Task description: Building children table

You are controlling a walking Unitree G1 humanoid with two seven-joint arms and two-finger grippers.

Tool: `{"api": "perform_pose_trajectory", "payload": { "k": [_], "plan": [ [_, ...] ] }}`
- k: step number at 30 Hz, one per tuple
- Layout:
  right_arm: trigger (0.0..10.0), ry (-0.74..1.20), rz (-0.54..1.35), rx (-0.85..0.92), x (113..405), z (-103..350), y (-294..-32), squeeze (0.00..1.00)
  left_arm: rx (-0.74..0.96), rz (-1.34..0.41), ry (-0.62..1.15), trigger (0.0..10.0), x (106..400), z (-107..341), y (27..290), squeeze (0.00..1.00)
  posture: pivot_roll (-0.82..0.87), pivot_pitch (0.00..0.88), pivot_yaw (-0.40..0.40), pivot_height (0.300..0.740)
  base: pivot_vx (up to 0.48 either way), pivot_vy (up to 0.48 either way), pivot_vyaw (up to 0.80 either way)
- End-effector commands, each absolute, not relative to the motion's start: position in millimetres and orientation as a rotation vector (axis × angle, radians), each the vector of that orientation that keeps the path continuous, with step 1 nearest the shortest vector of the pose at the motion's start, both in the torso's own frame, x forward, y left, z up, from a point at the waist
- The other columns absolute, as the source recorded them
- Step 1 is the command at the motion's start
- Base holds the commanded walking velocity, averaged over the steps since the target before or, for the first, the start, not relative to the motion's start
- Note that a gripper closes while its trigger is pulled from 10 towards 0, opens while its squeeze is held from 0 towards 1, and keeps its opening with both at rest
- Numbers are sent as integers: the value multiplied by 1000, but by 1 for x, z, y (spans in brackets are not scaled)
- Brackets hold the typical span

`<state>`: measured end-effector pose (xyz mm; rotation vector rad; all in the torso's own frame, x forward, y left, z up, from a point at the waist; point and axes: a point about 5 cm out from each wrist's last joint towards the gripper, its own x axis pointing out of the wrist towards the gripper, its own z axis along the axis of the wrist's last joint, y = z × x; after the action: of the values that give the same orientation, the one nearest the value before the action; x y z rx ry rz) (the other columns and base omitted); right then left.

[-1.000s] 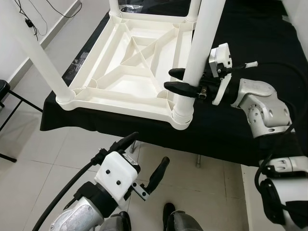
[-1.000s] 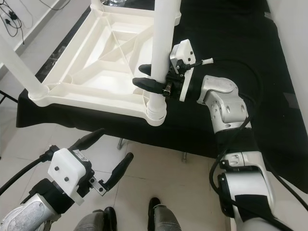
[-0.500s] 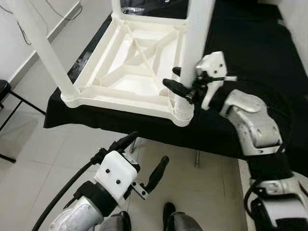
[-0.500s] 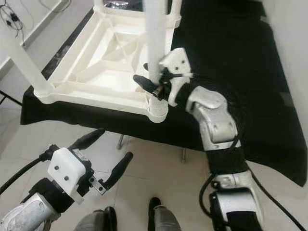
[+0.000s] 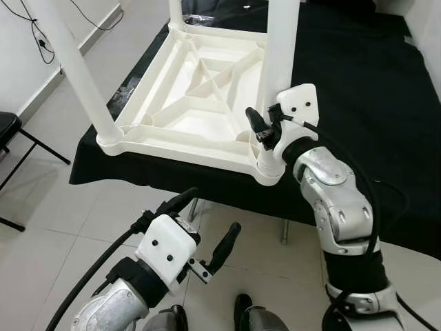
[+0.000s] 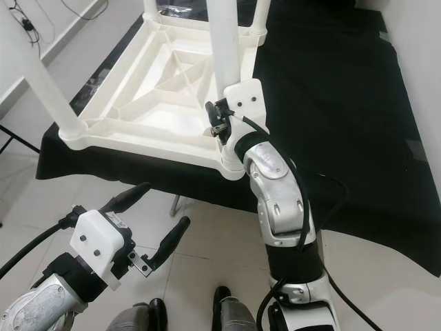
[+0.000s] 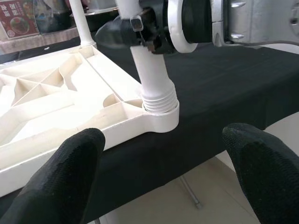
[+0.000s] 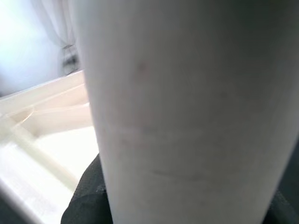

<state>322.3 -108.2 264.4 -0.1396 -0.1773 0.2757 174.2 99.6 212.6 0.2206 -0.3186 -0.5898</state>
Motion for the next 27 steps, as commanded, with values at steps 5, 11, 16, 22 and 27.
{"api": "perform_pose_trajectory", "payload": {
  "k": [5, 11, 16, 22, 27],
  "plan": [
    [10000, -49, 226, 24, 327, 243, -115, 0, 230, -592, -315, 10000, 176, 211, 101, 0, 101, 306, -23, 740, 0, 0, 0],
    [10000, -245, 398, 90, 326, 283, -119, 0, 249, -554, -358, 10000, 188, 221, 108, 0, 99, 291, -23, 740, 0, 0, 0],
    [10000, -368, 539, 180, 325, 315, -136, 0, 197, -496, -412, 10000, 211, 242, 118, 0, 89, 256, -27, 740, 0, 0, 0],
    [10000, -434, 599, 165, 324, 330, -155, 0, 93, -528, -467, 10000, 233, 266, 121, 0, 81, 207, -27, 740, 0, 0, 0],
    [10000, -302, 897, -190, 303, 301, -154, 0, -49, -732, -453, 10000, 252, 290, 117, 0, 82, 179, -31, 740, 0, 0, 0]
  ]
}}
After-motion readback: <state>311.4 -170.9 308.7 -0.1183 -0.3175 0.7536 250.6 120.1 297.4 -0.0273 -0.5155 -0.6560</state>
